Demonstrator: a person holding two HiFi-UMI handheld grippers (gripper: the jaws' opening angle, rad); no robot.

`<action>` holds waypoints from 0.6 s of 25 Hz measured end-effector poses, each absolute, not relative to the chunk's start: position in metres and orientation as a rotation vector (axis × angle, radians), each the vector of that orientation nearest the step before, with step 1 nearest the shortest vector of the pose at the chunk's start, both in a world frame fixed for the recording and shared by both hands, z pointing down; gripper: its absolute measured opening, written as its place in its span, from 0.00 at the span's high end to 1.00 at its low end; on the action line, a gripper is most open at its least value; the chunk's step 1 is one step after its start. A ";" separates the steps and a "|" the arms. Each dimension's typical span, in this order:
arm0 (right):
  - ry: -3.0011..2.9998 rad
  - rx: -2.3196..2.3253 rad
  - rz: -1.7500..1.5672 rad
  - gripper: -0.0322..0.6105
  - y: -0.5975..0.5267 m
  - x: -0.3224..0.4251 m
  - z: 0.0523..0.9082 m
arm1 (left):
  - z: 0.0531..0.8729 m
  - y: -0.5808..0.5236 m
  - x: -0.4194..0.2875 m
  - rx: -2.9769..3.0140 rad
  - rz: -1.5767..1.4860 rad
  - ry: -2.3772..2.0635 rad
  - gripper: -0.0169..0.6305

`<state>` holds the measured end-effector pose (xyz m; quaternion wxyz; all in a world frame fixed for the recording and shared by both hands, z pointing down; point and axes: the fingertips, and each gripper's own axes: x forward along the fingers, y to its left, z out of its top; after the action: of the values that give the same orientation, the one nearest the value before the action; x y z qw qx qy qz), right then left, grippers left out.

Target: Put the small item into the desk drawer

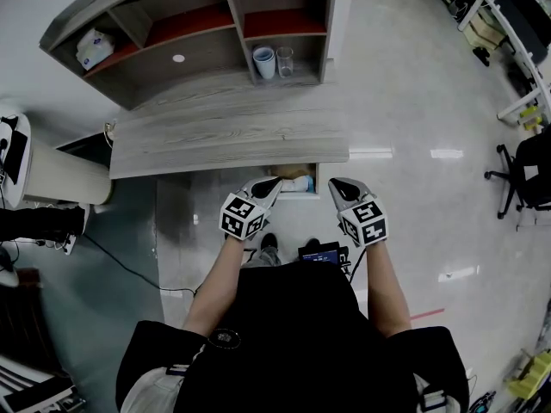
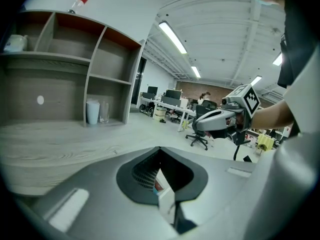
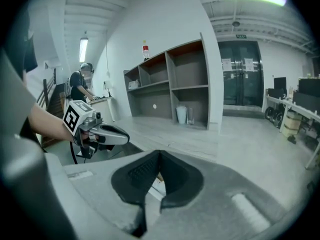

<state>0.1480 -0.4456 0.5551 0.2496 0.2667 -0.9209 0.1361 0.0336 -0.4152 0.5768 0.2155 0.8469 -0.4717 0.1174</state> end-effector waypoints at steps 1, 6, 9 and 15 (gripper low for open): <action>-2.511 0.725 0.384 0.95 -0.445 0.152 0.556 | 0.578 -0.415 0.037 2.339 0.326 -1.312 0.97; -2.531 0.696 0.465 0.95 -0.446 0.170 0.560 | 0.580 -0.408 0.058 2.310 0.335 -1.329 0.97; -2.541 0.665 0.509 0.95 -0.446 0.172 0.568 | 0.584 -0.394 0.064 2.288 0.343 -1.345 0.97; -2.538 0.594 0.501 0.95 -0.429 0.164 0.577 | 0.604 -0.360 0.051 2.182 0.391 -1.398 0.97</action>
<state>0.1643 -0.4292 0.5773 0.2411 0.2172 -0.9280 0.1831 0.0510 -0.3602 0.6041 0.2573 0.8045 -0.5156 0.1441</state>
